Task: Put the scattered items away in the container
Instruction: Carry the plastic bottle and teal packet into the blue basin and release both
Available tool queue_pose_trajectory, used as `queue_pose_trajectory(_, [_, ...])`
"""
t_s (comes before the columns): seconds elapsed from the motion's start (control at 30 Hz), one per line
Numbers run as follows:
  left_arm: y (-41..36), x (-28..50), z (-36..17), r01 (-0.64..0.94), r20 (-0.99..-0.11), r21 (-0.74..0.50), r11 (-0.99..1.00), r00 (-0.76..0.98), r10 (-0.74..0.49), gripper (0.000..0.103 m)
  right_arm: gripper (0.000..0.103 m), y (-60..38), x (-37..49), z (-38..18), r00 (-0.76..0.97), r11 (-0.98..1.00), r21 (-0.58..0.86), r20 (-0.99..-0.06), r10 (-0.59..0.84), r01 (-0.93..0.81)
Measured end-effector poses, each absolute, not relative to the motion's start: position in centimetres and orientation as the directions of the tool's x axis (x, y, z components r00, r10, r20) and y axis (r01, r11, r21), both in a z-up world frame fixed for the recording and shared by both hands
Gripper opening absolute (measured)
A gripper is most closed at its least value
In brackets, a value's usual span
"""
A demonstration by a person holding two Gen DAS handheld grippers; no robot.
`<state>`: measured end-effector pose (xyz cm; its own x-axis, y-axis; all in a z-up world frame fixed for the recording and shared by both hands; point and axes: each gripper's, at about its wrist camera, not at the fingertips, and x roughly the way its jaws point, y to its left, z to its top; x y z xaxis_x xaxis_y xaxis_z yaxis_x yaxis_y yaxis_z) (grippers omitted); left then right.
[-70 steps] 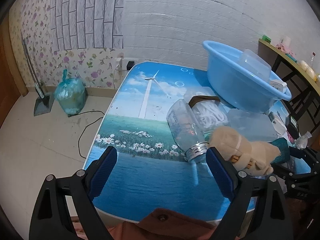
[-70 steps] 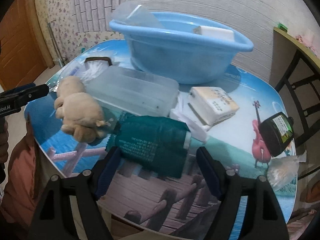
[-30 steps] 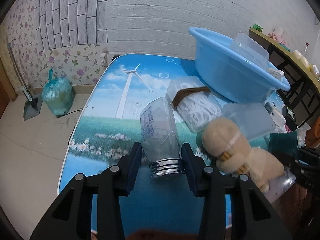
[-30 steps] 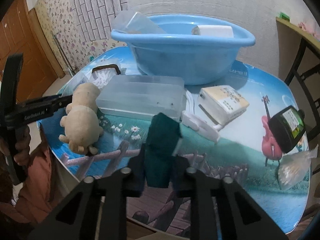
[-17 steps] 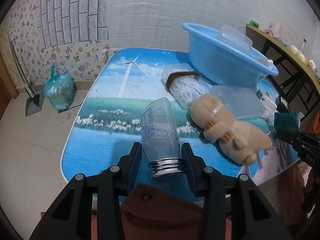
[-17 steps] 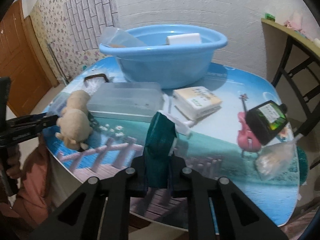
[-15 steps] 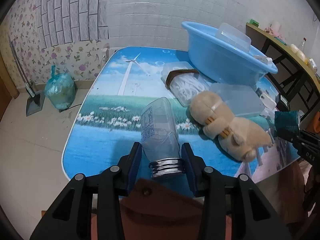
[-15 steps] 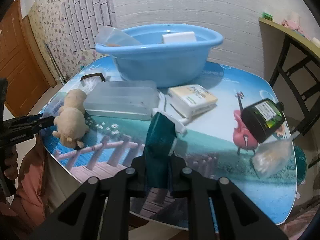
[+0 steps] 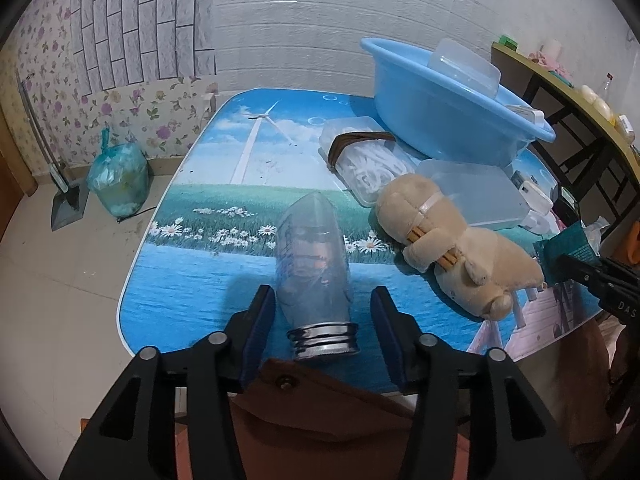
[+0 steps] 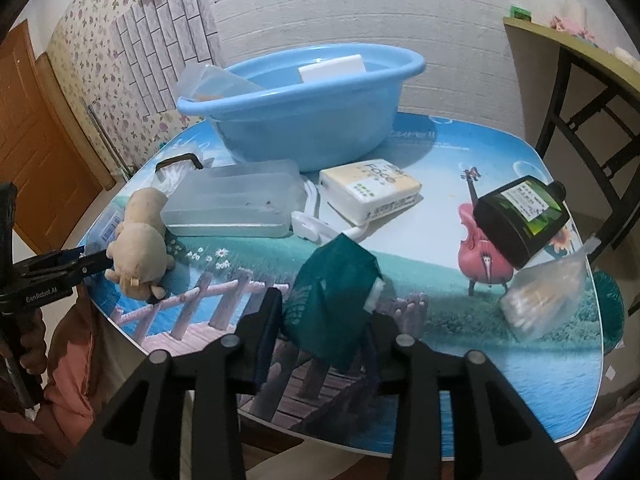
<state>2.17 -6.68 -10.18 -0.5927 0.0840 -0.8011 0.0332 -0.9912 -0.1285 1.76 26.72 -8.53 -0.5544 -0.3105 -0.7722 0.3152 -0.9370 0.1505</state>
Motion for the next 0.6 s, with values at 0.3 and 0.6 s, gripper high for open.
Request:
queue_pose_trajectory(0.3, [-6.5,1.2,-10.4,0.042,-0.794,-0.103,-0.994,-0.605,0.056,0.063,0.042,26.6,1.3,-8.5,-0.545,-0.932,0.198,-0.767,-0.340,0.303])
queue_pose_trajectory(0.6, [-6.5,1.2,-10.4,0.035,-0.780,-0.096,-0.995,-0.624,0.053,0.046,0.043,26.3,0.9,-9.3,-0.529,-0.935,0.197,-0.782,-0.331,0.295])
